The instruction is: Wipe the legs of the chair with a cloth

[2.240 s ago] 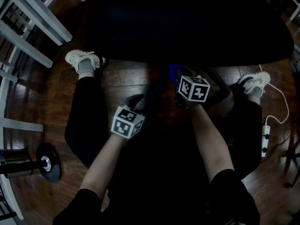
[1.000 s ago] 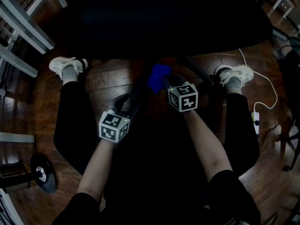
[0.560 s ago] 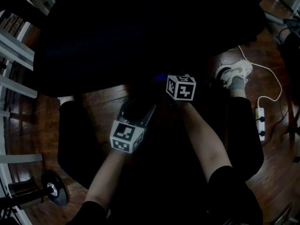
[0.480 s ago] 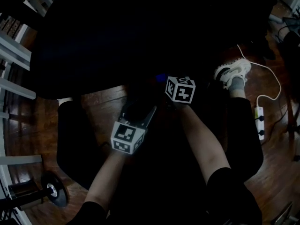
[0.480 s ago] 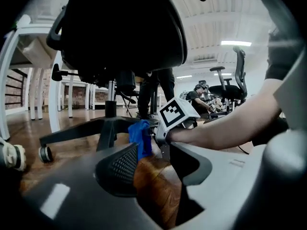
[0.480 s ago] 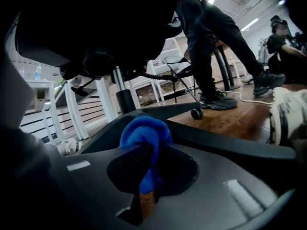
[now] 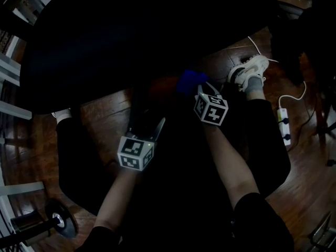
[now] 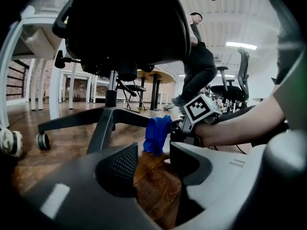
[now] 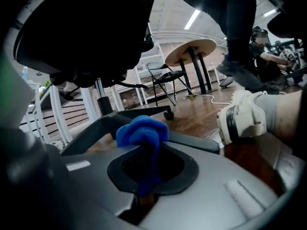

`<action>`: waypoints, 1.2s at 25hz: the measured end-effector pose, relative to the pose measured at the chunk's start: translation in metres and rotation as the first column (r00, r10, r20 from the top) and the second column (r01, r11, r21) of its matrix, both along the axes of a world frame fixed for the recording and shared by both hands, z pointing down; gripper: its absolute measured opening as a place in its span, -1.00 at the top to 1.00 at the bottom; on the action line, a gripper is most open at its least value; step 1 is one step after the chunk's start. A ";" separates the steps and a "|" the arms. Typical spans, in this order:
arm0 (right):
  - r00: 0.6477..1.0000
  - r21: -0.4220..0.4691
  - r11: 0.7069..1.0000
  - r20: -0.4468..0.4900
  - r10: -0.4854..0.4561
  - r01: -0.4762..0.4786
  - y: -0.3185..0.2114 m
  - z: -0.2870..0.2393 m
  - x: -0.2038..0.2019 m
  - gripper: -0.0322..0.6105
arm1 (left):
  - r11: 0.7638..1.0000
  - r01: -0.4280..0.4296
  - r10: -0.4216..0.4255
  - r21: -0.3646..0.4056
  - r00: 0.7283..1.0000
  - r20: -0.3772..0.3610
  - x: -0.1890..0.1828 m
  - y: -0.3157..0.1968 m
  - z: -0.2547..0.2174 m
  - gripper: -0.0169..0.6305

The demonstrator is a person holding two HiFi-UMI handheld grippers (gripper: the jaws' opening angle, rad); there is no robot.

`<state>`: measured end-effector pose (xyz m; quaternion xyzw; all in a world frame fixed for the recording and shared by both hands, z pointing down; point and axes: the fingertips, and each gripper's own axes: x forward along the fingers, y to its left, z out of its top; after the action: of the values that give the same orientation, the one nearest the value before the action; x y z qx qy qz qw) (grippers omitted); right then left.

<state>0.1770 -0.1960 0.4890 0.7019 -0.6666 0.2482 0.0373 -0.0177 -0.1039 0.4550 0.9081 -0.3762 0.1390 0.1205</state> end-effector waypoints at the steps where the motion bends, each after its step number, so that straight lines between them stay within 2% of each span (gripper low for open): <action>1: 1.000 -0.001 1.000 0.000 0.015 -0.015 0.005 0.000 0.007 0.79 | 1.000 -0.006 0.006 0.002 1.000 -0.003 0.003 0.001 -0.001 0.30; 9: 0.992 -0.017 0.992 -0.014 0.127 -0.127 0.042 0.005 0.053 0.79 | 0.998 -0.060 0.060 -0.001 0.998 0.000 0.029 0.009 0.001 0.30; 13: 0.986 0.014 0.986 -0.017 0.164 -0.164 0.046 -0.012 0.060 0.79 | 0.998 -0.058 0.057 0.008 0.998 0.013 0.034 0.009 0.001 0.30; 17: 1.000 0.139 0.990 -0.021 0.002 0.001 0.025 -0.050 0.015 0.79 | 0.998 -0.047 0.047 0.033 0.999 0.016 0.037 -0.005 -0.010 0.30; 19: 0.994 0.188 0.976 -0.055 -0.097 0.106 0.008 -0.067 -0.015 0.79 | 0.999 -0.035 0.035 0.029 0.999 -0.005 0.034 -0.010 -0.017 0.30; 21: 0.979 0.200 0.962 -0.119 -0.164 0.185 -0.017 -0.083 -0.034 0.79 | 0.999 -0.024 0.024 0.024 1.000 -0.006 0.030 -0.010 -0.018 0.30; 24: 0.951 0.149 0.957 -0.223 -0.213 0.249 -0.054 -0.094 -0.049 0.79 | 1.000 -0.009 0.008 0.022 1.000 0.024 0.021 -0.010 -0.014 0.30; 27: 0.888 0.015 0.951 -0.362 -0.284 0.310 -0.077 -0.075 -0.065 0.79 | 1.000 0.011 -0.011 0.013 0.999 0.048 0.013 -0.012 -0.008 0.30; 29: 0.856 -0.037 0.949 -0.422 -0.299 0.314 -0.080 -0.061 -0.066 0.79 | 1.000 0.018 -0.018 0.015 0.998 0.055 0.013 -0.015 -0.007 0.30; 30: 0.852 -0.044 0.951 -0.433 -0.294 0.305 -0.079 -0.057 -0.063 0.79 | 1.000 0.017 -0.018 0.019 0.998 0.058 0.016 -0.016 -0.007 0.30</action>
<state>0.1136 -0.2748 0.4324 0.6275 -0.7456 0.0678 0.2138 -0.0021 -0.1199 0.4476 0.9014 -0.3888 0.1607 0.1024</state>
